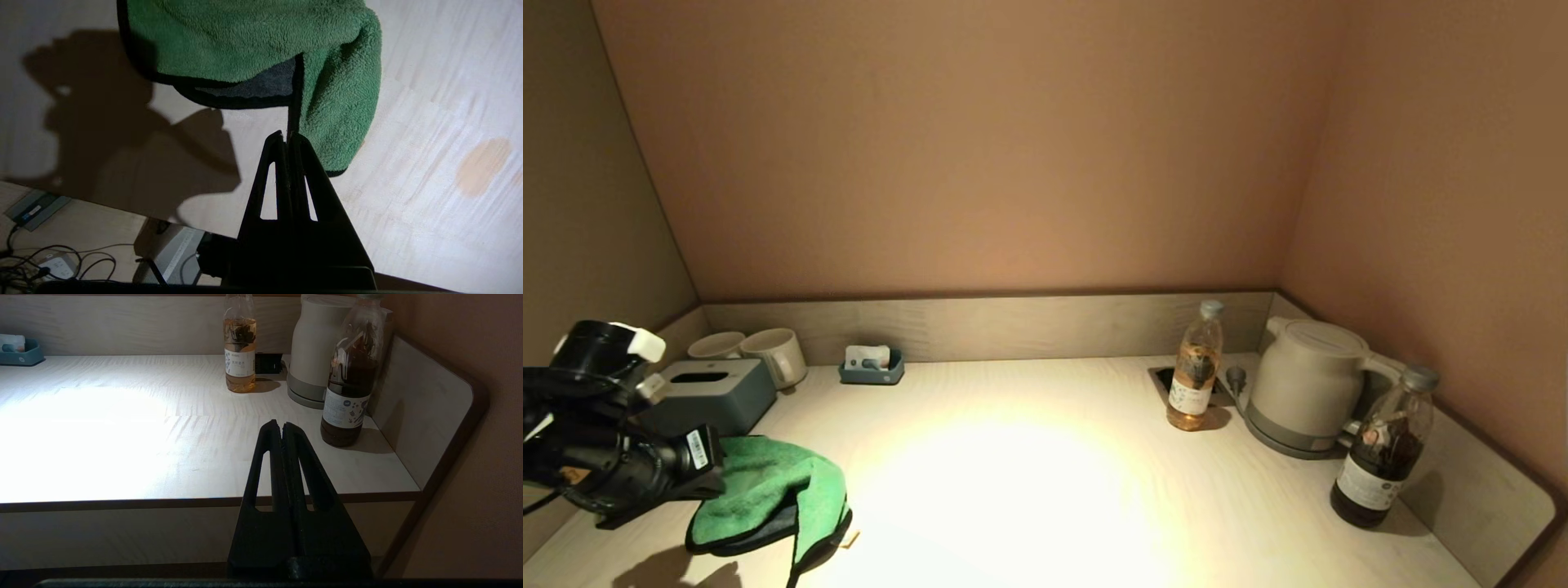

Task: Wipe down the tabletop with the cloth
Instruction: Pick up the tablecloth

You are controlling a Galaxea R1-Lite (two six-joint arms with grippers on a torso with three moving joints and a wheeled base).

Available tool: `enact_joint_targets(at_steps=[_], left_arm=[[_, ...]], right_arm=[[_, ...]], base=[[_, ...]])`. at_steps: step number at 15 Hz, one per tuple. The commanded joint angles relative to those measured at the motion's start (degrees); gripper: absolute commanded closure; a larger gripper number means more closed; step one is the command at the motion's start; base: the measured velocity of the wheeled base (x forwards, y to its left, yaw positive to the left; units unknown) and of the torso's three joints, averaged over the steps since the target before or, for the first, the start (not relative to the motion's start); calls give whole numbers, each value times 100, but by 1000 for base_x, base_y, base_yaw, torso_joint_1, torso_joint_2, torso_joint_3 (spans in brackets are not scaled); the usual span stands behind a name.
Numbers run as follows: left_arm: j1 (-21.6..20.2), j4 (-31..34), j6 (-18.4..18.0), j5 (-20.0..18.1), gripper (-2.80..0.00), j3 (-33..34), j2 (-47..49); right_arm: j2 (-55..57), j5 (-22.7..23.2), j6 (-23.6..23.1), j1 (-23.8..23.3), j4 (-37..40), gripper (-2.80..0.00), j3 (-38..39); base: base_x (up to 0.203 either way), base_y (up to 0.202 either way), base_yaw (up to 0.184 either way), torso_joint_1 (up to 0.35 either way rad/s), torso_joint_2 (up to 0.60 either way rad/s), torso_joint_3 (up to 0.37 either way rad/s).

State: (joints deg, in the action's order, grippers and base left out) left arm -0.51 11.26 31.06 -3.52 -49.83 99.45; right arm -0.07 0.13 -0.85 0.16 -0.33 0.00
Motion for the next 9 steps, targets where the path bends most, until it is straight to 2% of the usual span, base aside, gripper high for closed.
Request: enact_joint_targets(at_steps=[1,6,9], left_arm=[[-2,9,-153,18,0,-317,775],[-2,24,-296,363,0,-961,1502],[20,23,-354,384,0,-999,1579]], right_arm=[[7,4,-3,-7,-2,0,0],[7,4,-3,2,-2,0,0],[7,4,-3,2,-2,0,0]], base=[[0,0,0,0,0,0],[0,0,0,0,0,0],[0,0,0,0,0,0]])
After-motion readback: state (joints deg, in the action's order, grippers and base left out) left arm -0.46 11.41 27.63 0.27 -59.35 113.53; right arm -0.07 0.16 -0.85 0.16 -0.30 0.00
